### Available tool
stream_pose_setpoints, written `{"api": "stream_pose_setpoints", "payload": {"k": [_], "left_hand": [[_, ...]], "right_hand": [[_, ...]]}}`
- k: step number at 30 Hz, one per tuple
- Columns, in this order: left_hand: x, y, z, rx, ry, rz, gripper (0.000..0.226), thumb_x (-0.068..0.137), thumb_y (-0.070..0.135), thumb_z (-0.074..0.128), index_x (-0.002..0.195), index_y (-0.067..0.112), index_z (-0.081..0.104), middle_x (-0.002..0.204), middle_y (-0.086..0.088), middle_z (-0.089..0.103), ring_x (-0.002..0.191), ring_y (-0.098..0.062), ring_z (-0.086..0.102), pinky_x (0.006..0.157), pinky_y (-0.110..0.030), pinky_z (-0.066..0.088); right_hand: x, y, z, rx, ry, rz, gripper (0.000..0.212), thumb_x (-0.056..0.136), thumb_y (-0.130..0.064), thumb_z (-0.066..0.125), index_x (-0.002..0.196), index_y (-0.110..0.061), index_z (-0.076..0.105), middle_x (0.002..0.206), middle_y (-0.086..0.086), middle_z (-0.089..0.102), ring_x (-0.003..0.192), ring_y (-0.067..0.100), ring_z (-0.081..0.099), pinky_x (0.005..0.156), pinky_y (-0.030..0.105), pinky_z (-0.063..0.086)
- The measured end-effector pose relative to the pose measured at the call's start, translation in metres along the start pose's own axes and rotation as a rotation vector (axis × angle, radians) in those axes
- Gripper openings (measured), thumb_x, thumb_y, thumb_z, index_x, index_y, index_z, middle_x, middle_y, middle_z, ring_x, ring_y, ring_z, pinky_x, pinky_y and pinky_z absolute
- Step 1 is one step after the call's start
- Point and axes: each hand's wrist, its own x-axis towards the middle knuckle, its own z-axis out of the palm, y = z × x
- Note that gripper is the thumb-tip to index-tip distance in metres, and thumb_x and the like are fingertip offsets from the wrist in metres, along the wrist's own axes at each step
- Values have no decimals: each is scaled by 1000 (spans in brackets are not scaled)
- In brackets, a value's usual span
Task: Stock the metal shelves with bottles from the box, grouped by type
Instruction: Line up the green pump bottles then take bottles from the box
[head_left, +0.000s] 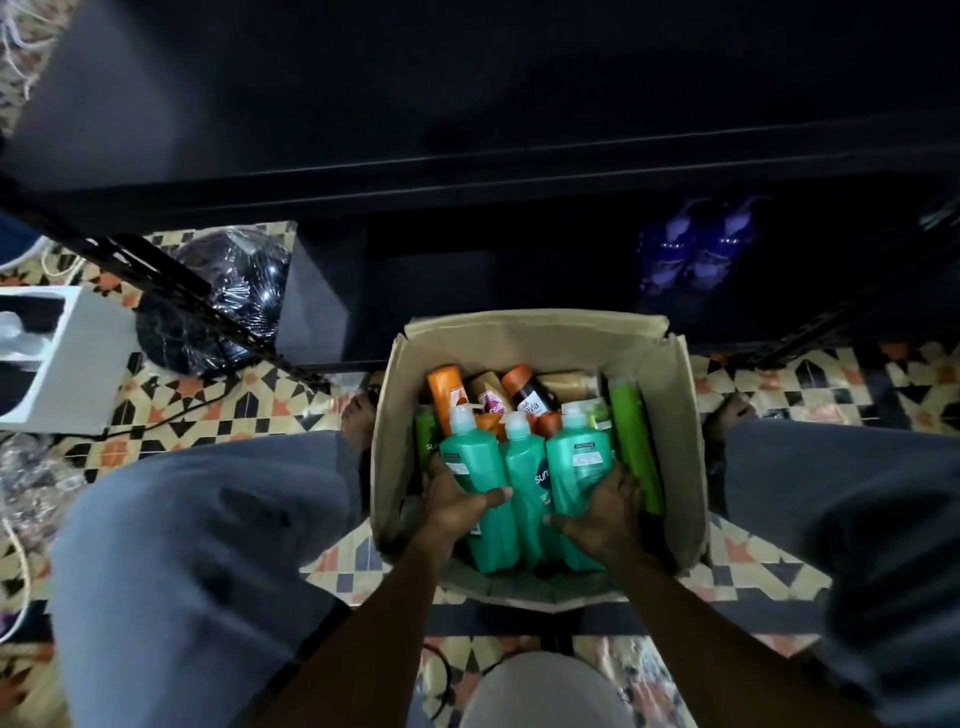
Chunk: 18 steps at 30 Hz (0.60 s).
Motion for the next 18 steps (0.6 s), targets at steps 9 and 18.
{"api": "stream_pose_setpoints", "payload": {"k": [9, 18], "left_hand": [[-13, 1, 5, 132, 15, 196, 116, 39, 50, 100, 138, 33, 41, 130, 12, 62, 121, -11, 58, 98, -38, 51], [-20, 1, 7, 3, 29, 286, 101, 48, 28, 101, 132, 28, 44, 121, 9, 66, 114, -10, 64, 103, -44, 53]], "right_hand": [[3, -1, 1, -8, 52, -15, 129, 36, -47, 99, 140, -12, 32, 133, 14, 48, 120, 35, 53, 93, 45, 53], [-7, -6, -10, 118, -22, -59, 110, 36, -48, 96, 120, -25, 30, 112, 7, 64, 100, 33, 66, 81, 45, 58]]}}
